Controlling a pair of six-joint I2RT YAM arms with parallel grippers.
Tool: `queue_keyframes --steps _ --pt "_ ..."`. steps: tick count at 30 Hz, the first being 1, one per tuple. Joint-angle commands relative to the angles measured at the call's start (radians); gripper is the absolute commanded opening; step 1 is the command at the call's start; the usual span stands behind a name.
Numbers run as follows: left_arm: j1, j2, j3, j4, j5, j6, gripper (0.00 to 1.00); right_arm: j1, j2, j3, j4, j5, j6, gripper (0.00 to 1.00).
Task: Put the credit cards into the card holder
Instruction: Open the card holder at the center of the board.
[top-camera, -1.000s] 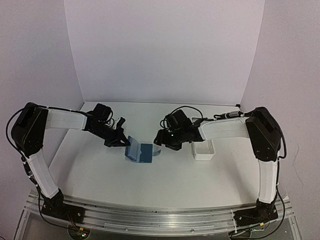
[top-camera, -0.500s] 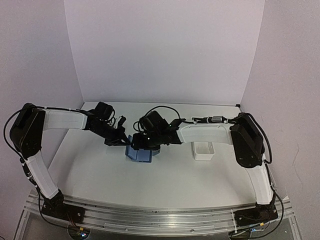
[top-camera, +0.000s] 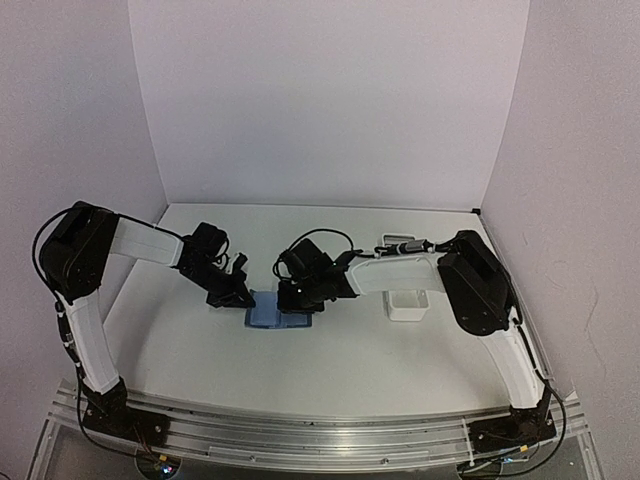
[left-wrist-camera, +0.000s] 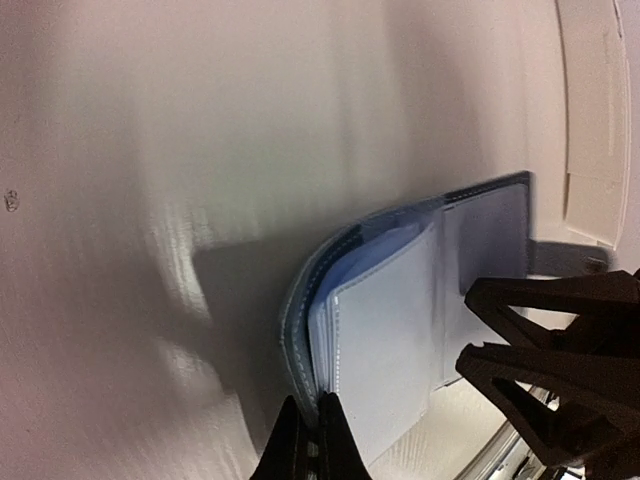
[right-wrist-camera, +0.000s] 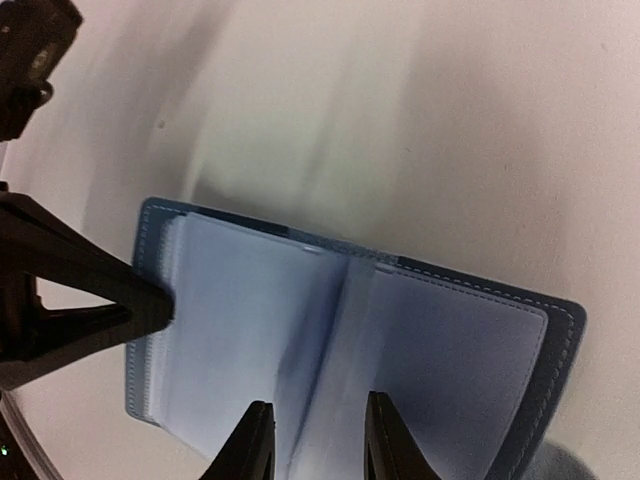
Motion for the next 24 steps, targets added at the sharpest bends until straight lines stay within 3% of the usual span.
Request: queue_keyframes --steps 1,4,10,16,24 --pt "0.022 0.046 0.010 -0.024 -0.004 0.116 0.00 -0.005 0.033 -0.007 -0.003 0.006 0.047 0.27" --pt "0.021 0.050 0.029 -0.032 -0.022 0.197 0.03 -0.005 0.020 -0.056 -0.003 0.015 0.074 0.24" --pt "0.037 0.026 0.064 -0.120 -0.007 0.251 0.19 -0.006 0.000 -0.070 -0.003 0.003 0.056 0.24" --pt "0.085 -0.061 0.065 -0.132 0.059 0.261 0.44 -0.006 -0.020 0.003 -0.004 0.006 0.016 0.25" --pt "0.088 -0.115 0.107 -0.090 0.057 0.330 0.48 -0.011 -0.061 0.109 -0.002 -0.042 -0.059 0.31"
